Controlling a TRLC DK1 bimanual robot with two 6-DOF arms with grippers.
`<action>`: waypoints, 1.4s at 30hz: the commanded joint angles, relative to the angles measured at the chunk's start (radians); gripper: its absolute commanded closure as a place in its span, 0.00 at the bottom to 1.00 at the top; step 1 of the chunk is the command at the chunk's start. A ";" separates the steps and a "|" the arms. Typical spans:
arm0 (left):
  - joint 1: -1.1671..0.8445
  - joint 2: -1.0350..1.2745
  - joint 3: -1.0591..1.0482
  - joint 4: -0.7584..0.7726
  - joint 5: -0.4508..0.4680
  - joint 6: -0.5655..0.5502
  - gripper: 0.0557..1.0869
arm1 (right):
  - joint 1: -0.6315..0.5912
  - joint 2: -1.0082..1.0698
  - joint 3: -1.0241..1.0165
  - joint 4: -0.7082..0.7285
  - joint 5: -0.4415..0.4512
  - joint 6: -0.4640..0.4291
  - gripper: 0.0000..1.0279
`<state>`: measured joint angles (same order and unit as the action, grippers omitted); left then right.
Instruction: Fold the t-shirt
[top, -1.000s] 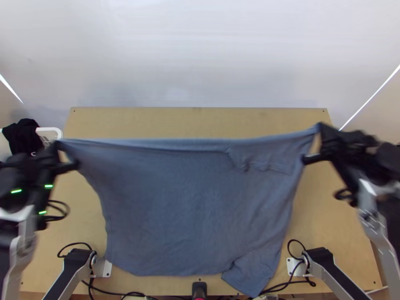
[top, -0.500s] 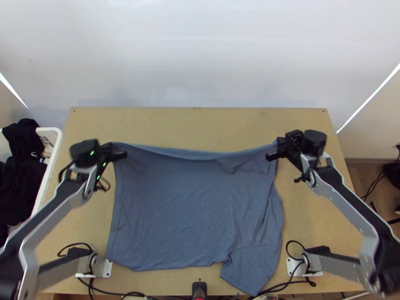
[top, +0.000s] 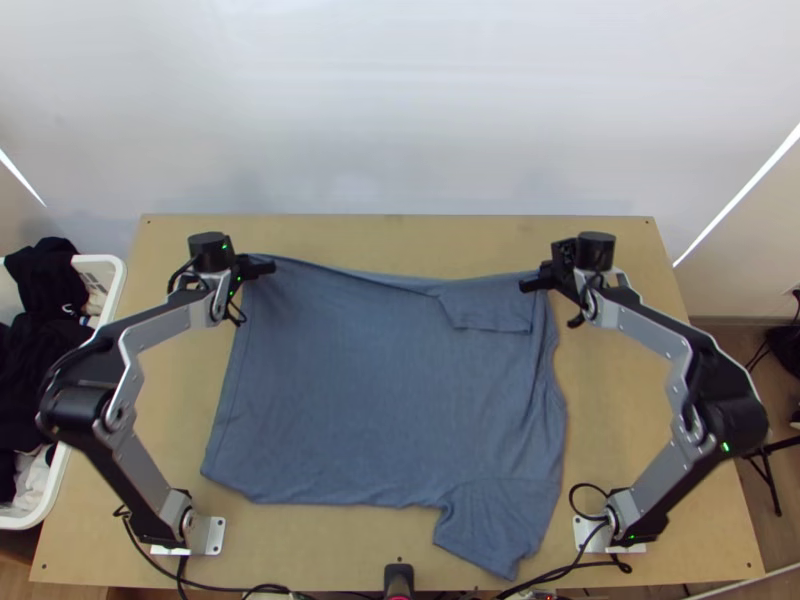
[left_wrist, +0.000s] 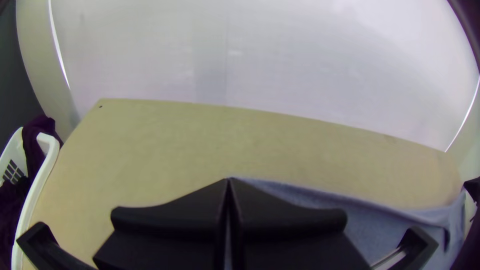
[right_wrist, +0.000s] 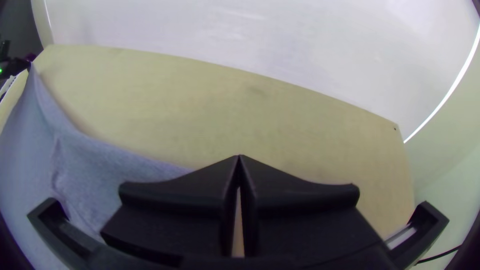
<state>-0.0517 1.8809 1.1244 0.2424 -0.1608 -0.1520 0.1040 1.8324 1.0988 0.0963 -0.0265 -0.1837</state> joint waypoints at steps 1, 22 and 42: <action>0.009 0.167 0.132 0.011 -0.002 0.023 0.97 | -0.004 0.185 0.165 -0.023 0.004 0.001 0.97; 0.038 0.279 0.308 -0.055 -0.014 0.032 0.97 | -0.010 0.375 0.526 -0.234 0.005 0.066 0.97; 0.041 -0.051 0.060 -0.175 0.023 0.014 0.97 | 0.014 0.117 0.314 -0.418 0.002 0.062 0.97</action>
<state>-0.0128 1.9095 1.2594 0.0956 -0.1558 -0.1345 0.1081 2.0075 1.4605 -0.2546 -0.0227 -0.1226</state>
